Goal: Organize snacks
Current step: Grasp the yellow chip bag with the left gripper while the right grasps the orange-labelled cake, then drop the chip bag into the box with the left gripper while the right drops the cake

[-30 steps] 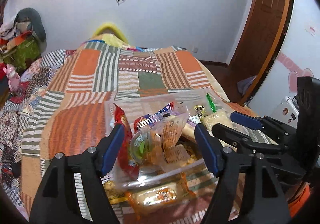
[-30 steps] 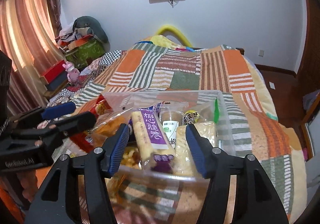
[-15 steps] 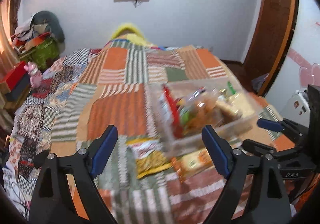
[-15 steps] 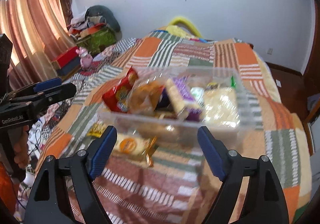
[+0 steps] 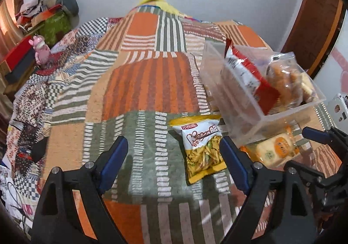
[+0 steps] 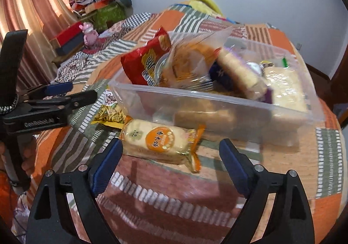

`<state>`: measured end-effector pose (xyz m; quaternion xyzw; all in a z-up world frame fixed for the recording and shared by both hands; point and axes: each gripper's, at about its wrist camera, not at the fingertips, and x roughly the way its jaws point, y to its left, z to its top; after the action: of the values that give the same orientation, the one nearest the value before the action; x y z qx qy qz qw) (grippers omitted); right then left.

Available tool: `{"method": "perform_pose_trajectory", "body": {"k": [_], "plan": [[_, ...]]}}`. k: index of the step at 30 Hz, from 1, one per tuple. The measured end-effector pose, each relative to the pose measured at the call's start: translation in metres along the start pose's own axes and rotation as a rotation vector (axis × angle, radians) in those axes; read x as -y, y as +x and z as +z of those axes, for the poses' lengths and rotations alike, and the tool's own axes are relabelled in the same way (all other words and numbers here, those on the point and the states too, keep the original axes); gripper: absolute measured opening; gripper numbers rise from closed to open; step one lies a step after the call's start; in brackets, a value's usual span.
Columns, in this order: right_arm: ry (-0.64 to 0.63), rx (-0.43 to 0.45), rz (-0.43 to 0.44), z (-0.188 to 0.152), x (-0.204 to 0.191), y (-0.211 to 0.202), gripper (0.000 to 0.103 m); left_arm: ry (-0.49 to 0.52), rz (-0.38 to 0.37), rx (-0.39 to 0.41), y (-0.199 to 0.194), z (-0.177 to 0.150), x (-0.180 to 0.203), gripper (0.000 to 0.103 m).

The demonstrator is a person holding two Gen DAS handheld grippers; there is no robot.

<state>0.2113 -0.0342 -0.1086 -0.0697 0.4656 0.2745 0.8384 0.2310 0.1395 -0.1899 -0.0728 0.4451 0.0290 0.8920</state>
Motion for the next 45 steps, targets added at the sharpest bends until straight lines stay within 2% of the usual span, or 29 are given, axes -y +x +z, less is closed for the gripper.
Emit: {"method": "perform_pose_trajectory", "body": {"k": [9, 13, 15, 17, 18, 20, 21, 25, 29, 32, 34, 37, 39, 45], "plan": [[0.043, -0.057, 0.008, 0.003, -0.008, 0.022, 0.094, 0.032, -0.035, -0.042, 0.04, 0.002, 0.012, 0.086], [0.062, -0.076, 0.017, 0.002, -0.007, 0.028, 0.099, 0.018, -0.044, -0.054, 0.05, 0.0, 0.013, 0.079], [0.079, -0.085, 0.035, 0.002, -0.005, 0.03, 0.101, 0.016, -0.044, -0.049, 0.051, -0.001, 0.013, 0.071], [0.085, -0.084, 0.04, 0.003, -0.004, 0.031, 0.101, 0.029, -0.047, -0.047, 0.052, -0.002, 0.015, 0.047], [0.084, -0.081, 0.04, 0.003, -0.004, 0.03, 0.101, 0.035, -0.055, -0.049, 0.051, -0.002, 0.016, 0.041], [0.082, -0.081, 0.041, 0.003, -0.004, 0.03, 0.101, 0.037, -0.053, -0.046, 0.049, -0.003, 0.015, 0.037], [0.083, -0.079, 0.043, 0.002, -0.003, 0.03, 0.098, 0.036, -0.053, -0.044, 0.046, -0.005, 0.014, 0.036], [0.063, -0.07, 0.066, 0.002, -0.004, 0.027, 0.076, 0.019, -0.061, -0.052, 0.037, -0.011, 0.008, 0.033], [0.043, -0.061, 0.068, 0.003, -0.006, 0.026, 0.071, 0.033, -0.056, -0.043, 0.02, -0.021, 0.007, 0.027], [0.042, -0.056, 0.071, 0.0, -0.003, 0.022, 0.068, 0.037, -0.059, -0.035, 0.004, -0.029, 0.006, 0.027], [0.043, -0.051, 0.076, -0.002, 0.0, 0.018, 0.062, 0.042, -0.063, -0.026, -0.006, -0.033, 0.007, 0.027], [0.058, -0.037, 0.103, -0.006, 0.008, 0.007, 0.041, 0.046, -0.073, -0.006, -0.022, -0.037, 0.013, 0.027], [0.079, -0.033, 0.126, -0.007, 0.015, 0.001, 0.037, 0.05, -0.08, 0.01, -0.033, -0.037, 0.018, 0.027], [0.042, -0.004, 0.059, -0.01, 0.016, -0.016, 0.033, 0.056, -0.108, 0.064, -0.062, -0.033, 0.031, 0.027]]}}
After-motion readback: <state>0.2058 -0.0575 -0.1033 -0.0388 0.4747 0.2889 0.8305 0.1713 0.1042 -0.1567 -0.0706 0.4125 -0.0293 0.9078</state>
